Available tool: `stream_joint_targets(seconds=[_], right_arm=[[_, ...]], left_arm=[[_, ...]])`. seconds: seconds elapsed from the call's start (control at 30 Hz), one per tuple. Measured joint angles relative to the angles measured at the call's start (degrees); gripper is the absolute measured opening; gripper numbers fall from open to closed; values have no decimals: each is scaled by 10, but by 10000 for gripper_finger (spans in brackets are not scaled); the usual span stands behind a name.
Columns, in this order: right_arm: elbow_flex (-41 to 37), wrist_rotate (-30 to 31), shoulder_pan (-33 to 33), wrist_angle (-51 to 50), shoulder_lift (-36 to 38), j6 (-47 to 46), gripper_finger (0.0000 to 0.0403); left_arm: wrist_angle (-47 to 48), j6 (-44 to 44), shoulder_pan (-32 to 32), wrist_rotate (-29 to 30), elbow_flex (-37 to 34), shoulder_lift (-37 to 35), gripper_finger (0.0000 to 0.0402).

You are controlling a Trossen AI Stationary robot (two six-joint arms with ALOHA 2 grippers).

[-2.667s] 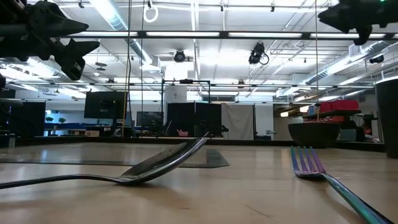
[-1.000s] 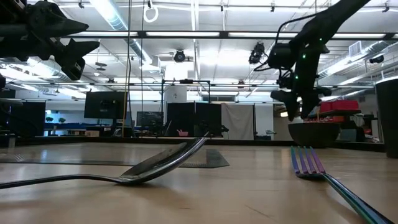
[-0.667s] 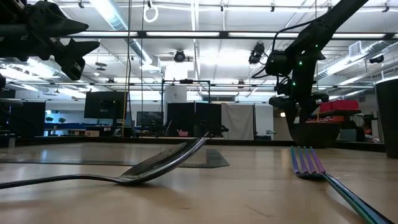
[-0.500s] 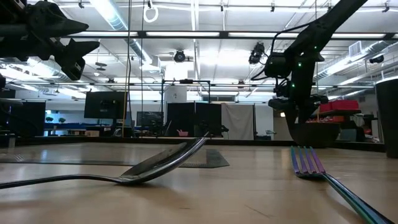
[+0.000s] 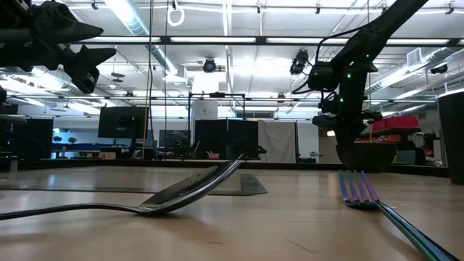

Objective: Pick & Place Utensil
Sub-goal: Put the black bowl on the gray placemat

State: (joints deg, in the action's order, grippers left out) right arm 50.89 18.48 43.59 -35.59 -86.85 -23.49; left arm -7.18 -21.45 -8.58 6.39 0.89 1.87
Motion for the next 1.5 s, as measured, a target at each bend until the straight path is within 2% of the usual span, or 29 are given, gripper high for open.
stream_joint_targets(seconds=[0.6,0.9,1.03,1.2,1.5], right_arm=[[0,-12,0,0,0,4,17],[0,-30,-6,-8,6,15,13],[0,-35,-32,-23,23,15,12],[39,-29,-81,-110,34,2,12],[146,-18,-228,-128,24,-19,11]], left_arm=[[0,0,0,0,0,0,181],[0,0,0,0,0,0,181],[0,0,0,0,0,0,181],[0,0,0,0,0,0,181],[0,0,0,0,0,0,181]])
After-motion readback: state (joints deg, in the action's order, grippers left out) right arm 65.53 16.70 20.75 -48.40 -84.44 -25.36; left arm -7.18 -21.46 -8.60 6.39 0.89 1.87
